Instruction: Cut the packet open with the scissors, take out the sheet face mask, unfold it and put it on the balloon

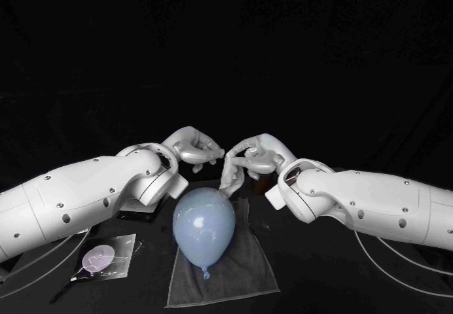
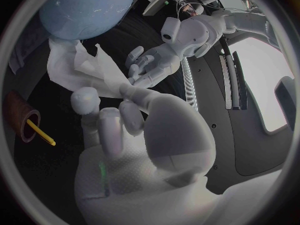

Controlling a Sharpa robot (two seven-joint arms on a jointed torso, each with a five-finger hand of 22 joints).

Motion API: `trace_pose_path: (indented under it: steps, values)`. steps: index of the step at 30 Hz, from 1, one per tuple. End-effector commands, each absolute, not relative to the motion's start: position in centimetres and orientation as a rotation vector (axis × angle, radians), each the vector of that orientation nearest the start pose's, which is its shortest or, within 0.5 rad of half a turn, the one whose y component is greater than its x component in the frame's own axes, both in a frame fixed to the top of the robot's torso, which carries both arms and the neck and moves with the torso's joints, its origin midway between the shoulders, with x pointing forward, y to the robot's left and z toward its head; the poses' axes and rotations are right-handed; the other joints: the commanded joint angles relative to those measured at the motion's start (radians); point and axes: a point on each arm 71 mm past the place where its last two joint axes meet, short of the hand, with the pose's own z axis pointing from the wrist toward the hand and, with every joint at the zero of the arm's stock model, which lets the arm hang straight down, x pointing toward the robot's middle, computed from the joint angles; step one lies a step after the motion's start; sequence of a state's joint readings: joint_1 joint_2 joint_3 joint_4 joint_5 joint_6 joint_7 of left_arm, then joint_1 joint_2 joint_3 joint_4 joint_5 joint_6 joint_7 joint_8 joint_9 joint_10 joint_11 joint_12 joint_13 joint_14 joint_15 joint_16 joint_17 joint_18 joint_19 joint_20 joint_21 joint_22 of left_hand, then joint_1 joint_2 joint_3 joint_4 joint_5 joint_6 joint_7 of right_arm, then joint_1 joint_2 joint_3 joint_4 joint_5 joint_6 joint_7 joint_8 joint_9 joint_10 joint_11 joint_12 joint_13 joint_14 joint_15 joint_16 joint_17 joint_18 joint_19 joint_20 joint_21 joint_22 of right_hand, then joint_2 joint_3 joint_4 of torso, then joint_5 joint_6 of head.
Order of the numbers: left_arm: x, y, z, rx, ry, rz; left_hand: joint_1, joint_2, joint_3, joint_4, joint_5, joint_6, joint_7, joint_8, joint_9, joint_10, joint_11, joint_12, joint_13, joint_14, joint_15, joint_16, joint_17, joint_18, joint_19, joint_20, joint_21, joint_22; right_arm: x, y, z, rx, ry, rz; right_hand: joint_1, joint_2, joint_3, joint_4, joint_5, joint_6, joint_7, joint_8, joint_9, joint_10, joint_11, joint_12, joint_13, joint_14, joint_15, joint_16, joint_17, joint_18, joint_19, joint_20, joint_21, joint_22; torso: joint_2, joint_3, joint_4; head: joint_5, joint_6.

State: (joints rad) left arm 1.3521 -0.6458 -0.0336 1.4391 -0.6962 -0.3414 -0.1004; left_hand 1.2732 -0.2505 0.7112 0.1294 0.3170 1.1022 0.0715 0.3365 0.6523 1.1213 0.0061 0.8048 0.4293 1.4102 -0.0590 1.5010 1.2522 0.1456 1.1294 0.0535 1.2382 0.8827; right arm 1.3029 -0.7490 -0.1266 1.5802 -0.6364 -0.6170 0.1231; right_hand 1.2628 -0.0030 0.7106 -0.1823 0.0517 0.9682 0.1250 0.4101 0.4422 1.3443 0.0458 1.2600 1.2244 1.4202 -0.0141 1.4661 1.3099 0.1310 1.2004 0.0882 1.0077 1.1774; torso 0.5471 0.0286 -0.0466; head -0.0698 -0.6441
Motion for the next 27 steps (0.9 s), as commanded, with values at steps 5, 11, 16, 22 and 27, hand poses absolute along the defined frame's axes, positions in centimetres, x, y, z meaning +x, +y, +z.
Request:
trace_pose_path:
  steps: [5, 11, 16, 22, 27]
  values:
    - [52.4, 13.6, -11.8, -0.485, 1.696, -1.091, -0.023, 0.0, 0.139, -0.146, 0.02, 0.008, -0.003, 0.007, 0.029, 0.006, -0.015, 0.011, 0.01, 0.008, -0.003, 0.005, 0.009, -0.007, 0.008, -0.004, 0.014, 0.016, 48.5, -15.6, -15.0, 0.509, 1.478, 1.144, -0.001, 0.001, 0.002, -0.004, 0.004, 0.006, -0.002, 0.003, -0.002, 0.006, -0.004, 0.005, 0.001, 0.0, -0.005, 0.004, 0.002, 0.01, 0.007, -0.001, 0.005, 0.002, 0.0, -0.0002, 0.0003, -0.002, 0.0]
    - [52.3, 13.9, -11.9, -0.486, 1.722, -1.1, -0.076, 0.032, 0.069, -0.122, -0.008, -0.032, -0.001, 0.0, 0.049, -0.004, -0.008, -0.001, 0.009, -0.026, 0.012, -0.015, -0.05, 0.005, -0.053, 0.007, -0.043, -0.068, 48.5, -15.8, -15.0, 0.513, 1.472, 1.142, -0.001, 0.001, 0.002, -0.004, 0.004, 0.006, -0.002, 0.003, -0.002, 0.006, -0.004, 0.005, 0.001, 0.0, -0.005, 0.004, 0.002, 0.01, 0.007, -0.001, 0.005, 0.002, 0.0, 0.0001, 0.0006, -0.004, 0.002]
    - [52.0, 13.6, -12.2, -0.472, 1.772, -1.112, -0.209, 0.036, -0.151, 0.033, -0.136, -0.083, 0.019, -0.059, 0.017, -0.028, 0.021, -0.026, -0.003, -0.066, 0.033, -0.035, -0.109, 0.017, -0.088, 0.025, -0.125, -0.159, 48.5, -15.7, -15.0, 0.511, 1.474, 1.146, -0.001, 0.001, 0.002, -0.004, 0.004, 0.006, -0.002, 0.003, -0.002, 0.006, -0.004, 0.005, 0.001, 0.0, -0.005, 0.004, 0.002, 0.01, 0.007, -0.001, 0.005, 0.002, 0.0, 0.0, 0.0006, -0.003, 0.003]
    - [51.9, 12.8, -12.4, -0.46, 1.806, -1.122, -0.233, 0.032, -0.267, 0.161, -0.269, -0.054, 0.019, -0.087, -0.015, -0.016, 0.02, -0.017, 0.0, -0.049, 0.032, -0.026, -0.082, 0.015, -0.059, 0.027, -0.132, -0.155, 48.4, -15.4, -15.0, 0.507, 1.479, 1.155, -0.001, 0.001, 0.002, -0.004, 0.004, 0.006, -0.002, 0.003, -0.002, 0.006, -0.004, 0.005, 0.001, 0.0, -0.005, 0.004, 0.002, 0.01, 0.007, -0.001, 0.005, 0.002, 0.0, 0.0, -0.0004, -0.001, 0.002]
    - [51.9, 12.4, -12.4, -0.46, 1.804, -1.126, -0.216, 0.016, -0.3, 0.16, -0.269, -0.048, 0.017, -0.092, -0.019, -0.012, 0.017, -0.015, 0.0, -0.046, 0.029, -0.024, -0.08, 0.013, -0.049, 0.024, -0.131, -0.15, 48.3, -15.2, -15.0, 0.505, 1.483, 1.162, -0.001, 0.001, 0.002, -0.004, 0.004, 0.006, -0.002, 0.003, -0.002, 0.006, -0.004, 0.005, 0.001, 0.0, -0.005, 0.004, 0.002, 0.01, 0.007, -0.001, 0.005, 0.002, 0.0, 0.0004, -0.0005, 0.001, 0.001]
